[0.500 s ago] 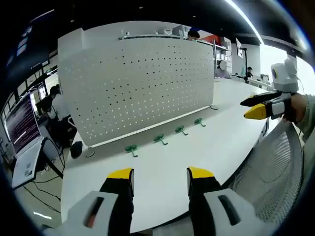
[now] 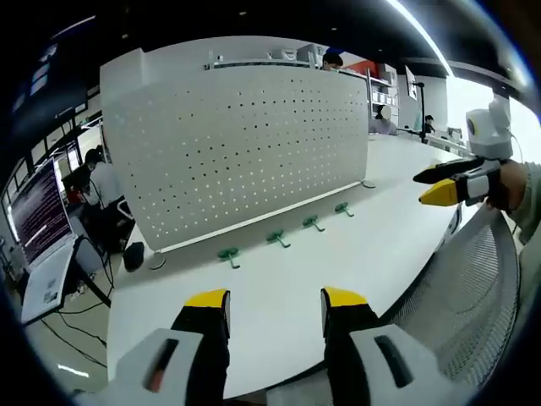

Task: Insert the hook assembly into the mounting plate slot until the hook locks in place.

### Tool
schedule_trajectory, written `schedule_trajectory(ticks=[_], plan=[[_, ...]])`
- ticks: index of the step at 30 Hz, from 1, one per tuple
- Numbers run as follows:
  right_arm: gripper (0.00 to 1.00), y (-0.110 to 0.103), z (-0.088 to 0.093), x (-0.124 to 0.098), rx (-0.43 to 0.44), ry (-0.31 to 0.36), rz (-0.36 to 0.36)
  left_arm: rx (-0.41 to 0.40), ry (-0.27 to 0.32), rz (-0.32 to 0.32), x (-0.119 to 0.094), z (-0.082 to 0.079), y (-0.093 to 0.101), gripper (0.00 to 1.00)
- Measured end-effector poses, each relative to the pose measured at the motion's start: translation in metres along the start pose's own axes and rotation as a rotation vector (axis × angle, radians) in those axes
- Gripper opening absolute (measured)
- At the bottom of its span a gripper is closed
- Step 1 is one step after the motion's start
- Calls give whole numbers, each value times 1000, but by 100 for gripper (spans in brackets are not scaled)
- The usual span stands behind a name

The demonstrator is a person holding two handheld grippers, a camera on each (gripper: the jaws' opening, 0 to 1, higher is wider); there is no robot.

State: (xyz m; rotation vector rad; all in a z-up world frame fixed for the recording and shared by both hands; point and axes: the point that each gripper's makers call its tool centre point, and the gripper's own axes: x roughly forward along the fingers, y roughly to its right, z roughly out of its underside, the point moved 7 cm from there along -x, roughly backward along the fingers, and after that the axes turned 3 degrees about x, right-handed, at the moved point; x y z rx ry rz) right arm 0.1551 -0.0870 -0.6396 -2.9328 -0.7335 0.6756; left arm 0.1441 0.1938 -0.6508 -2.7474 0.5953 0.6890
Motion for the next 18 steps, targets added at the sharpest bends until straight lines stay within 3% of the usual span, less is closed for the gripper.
schedule_trajectory(ticks=[18], plan=[[65, 4, -1, 3, 3, -3, -16, 8, -6, 1, 3, -4, 4, 44]])
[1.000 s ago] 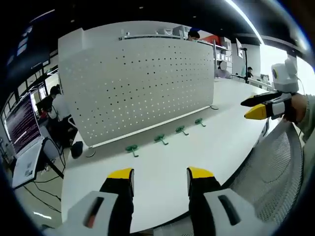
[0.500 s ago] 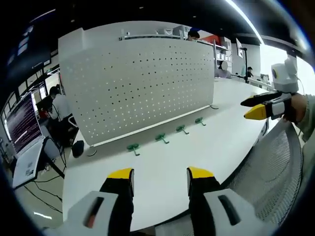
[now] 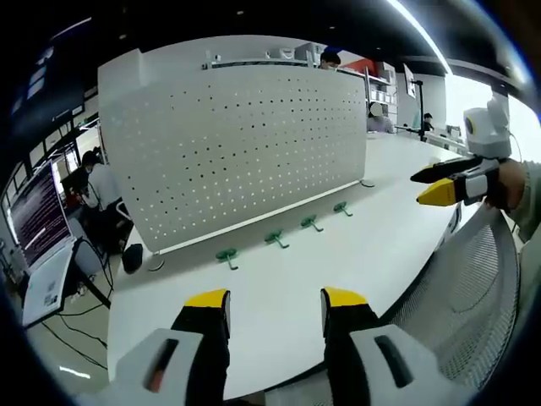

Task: Insert the hook assembly into the mounting plate slot until the hook locks in place.

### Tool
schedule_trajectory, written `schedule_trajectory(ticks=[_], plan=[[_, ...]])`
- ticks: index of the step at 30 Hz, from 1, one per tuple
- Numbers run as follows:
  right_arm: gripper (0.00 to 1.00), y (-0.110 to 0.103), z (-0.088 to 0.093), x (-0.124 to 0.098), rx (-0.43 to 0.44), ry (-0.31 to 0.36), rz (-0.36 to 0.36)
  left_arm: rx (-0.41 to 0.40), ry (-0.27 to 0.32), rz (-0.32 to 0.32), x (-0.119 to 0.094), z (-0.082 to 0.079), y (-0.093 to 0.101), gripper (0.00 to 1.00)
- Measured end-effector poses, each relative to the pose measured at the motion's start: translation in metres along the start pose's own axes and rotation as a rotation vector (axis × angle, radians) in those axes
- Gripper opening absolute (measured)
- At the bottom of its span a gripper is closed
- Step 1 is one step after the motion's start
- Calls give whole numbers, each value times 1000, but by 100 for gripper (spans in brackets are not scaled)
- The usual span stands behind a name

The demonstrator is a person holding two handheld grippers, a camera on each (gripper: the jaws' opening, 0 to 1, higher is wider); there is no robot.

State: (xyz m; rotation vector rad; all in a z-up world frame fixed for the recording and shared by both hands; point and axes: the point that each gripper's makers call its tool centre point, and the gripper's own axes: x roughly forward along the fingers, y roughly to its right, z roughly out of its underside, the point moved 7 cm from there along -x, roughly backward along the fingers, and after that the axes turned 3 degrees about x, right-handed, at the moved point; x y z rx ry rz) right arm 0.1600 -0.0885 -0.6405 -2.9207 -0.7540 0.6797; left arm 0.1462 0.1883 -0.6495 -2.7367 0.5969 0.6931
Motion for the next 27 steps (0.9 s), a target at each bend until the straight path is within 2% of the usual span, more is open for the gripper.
schedule_trajectory(ticks=[27], plan=[[65, 0, -2, -1, -5, 7, -15, -2, 3, -10, -3, -1, 4, 44]])
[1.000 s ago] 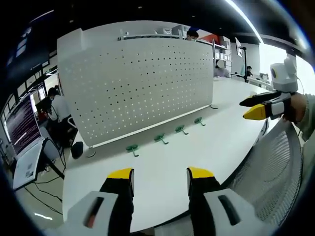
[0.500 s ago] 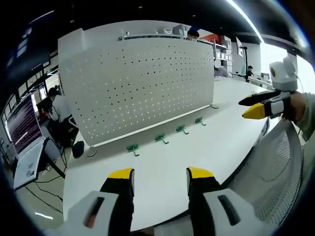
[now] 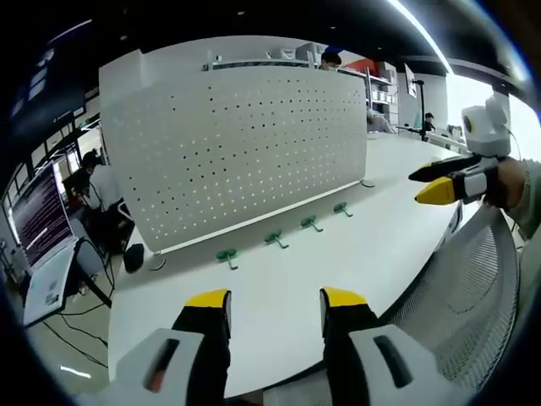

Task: Insert the hook assembly into the mounting plate slot until the hook locks in place.

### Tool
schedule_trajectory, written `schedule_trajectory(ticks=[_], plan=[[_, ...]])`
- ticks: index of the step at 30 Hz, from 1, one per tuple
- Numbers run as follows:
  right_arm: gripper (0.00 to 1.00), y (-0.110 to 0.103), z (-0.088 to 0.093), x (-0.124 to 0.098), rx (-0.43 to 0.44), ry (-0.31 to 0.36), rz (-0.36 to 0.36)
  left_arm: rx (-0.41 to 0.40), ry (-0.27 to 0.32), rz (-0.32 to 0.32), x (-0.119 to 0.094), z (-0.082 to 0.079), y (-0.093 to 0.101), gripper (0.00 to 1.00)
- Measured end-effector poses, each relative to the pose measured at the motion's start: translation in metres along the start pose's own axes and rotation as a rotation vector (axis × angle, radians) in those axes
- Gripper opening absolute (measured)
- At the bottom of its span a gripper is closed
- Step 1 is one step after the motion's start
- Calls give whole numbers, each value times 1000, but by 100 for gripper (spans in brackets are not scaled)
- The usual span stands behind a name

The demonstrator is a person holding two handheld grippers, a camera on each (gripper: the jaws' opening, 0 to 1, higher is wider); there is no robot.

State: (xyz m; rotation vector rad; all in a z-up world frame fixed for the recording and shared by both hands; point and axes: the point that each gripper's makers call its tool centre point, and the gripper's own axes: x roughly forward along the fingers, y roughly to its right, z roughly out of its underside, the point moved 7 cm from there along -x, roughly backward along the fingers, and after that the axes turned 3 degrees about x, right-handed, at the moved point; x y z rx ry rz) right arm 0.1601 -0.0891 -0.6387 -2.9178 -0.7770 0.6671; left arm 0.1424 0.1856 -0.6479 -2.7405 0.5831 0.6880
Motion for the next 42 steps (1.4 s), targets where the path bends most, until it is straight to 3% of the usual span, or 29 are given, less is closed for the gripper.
schedule_trajectory(ticks=[20, 37, 42], plan=[[65, 3, 0, 8, -3, -10, -25, -12, -14, -19, 6, 2, -4, 43], [63, -6, 4, 26, -6, -39, -78, 35, -51, -66, 34, -7, -46, 39], [60, -7, 7, 31, -1, -56, -93, 95, -70, -57, 50, -10, -56, 36]])
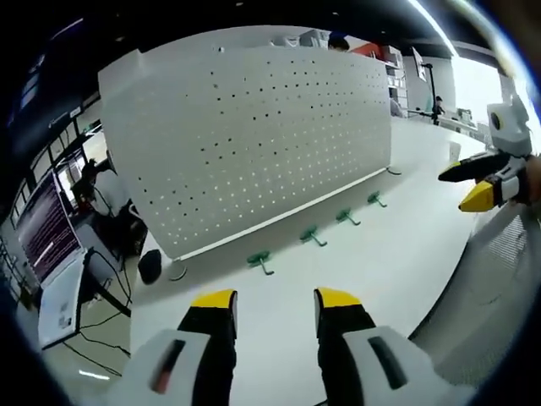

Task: Insert the hook assembly into the mounting plate slot until the hook locks in place.

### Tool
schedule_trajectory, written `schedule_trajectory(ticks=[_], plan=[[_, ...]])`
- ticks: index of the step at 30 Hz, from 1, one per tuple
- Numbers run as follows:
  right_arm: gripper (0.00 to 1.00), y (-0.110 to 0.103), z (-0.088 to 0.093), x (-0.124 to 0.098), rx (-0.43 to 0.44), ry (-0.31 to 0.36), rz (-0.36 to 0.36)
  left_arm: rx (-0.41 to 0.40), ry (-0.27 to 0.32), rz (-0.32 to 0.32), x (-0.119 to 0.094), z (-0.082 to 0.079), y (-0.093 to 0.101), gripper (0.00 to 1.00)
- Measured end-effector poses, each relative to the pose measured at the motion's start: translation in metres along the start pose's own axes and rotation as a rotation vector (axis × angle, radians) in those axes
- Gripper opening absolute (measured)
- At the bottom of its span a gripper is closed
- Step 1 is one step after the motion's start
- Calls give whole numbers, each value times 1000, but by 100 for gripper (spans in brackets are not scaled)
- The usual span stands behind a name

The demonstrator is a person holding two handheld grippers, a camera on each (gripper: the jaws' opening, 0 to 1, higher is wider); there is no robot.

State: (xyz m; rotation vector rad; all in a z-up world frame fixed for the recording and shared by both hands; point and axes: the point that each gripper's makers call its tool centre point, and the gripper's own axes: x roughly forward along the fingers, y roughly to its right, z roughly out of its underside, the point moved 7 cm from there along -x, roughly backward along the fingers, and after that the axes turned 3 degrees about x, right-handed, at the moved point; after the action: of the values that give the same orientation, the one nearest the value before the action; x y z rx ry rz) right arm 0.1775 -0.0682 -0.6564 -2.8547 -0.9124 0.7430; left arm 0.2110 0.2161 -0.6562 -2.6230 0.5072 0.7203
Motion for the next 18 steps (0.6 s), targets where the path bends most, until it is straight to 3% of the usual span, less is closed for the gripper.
schedule_trajectory(ticks=[9, 18], plan=[[53, 0, 4, 4, 14, -25, -8, 151, -20, 43, 32, -4, -14, 33], [50, 0, 5, 6, 23, -36, -4, 246, -73, 156, 70, 7, -35, 31]])
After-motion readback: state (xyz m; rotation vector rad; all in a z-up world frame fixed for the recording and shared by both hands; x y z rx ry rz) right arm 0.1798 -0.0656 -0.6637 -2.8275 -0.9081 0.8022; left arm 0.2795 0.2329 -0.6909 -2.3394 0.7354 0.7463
